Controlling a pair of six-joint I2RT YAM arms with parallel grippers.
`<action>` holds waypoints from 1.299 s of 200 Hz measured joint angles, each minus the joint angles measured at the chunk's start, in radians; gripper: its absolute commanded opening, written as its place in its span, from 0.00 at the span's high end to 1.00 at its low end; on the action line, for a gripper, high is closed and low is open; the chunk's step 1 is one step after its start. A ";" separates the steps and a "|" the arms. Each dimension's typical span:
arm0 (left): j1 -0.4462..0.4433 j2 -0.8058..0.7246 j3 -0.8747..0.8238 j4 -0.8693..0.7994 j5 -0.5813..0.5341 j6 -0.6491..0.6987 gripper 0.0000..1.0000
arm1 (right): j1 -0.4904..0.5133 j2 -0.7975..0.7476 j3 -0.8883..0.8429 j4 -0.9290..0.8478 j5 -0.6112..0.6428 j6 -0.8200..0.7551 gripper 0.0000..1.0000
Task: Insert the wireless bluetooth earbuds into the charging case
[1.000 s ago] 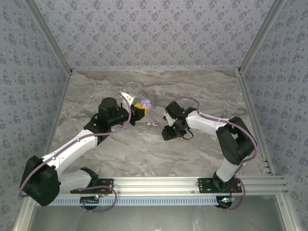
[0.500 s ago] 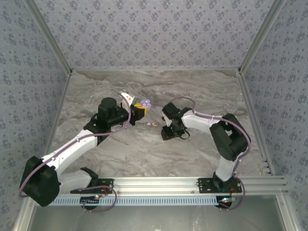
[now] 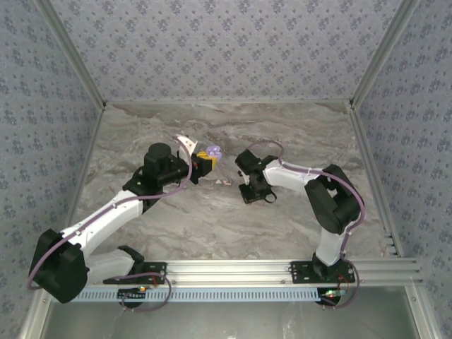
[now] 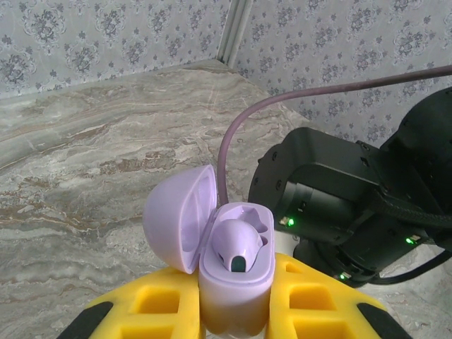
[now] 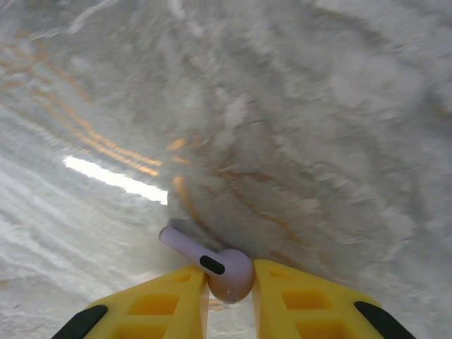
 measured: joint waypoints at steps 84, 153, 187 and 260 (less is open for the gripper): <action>0.001 0.000 -0.002 0.000 -0.002 0.000 0.87 | -0.095 0.107 0.137 -0.060 0.016 -0.163 0.71; 0.005 0.001 -0.005 0.000 -0.003 0.000 0.87 | -0.117 0.113 0.155 -0.083 0.014 -0.200 0.50; 0.005 0.003 -0.005 0.001 -0.003 0.000 0.87 | -0.122 0.081 0.154 -0.092 -0.012 -0.196 0.49; 0.005 0.011 -0.005 0.001 -0.003 0.000 0.88 | -0.121 -0.008 0.103 -0.062 -0.168 -0.158 0.80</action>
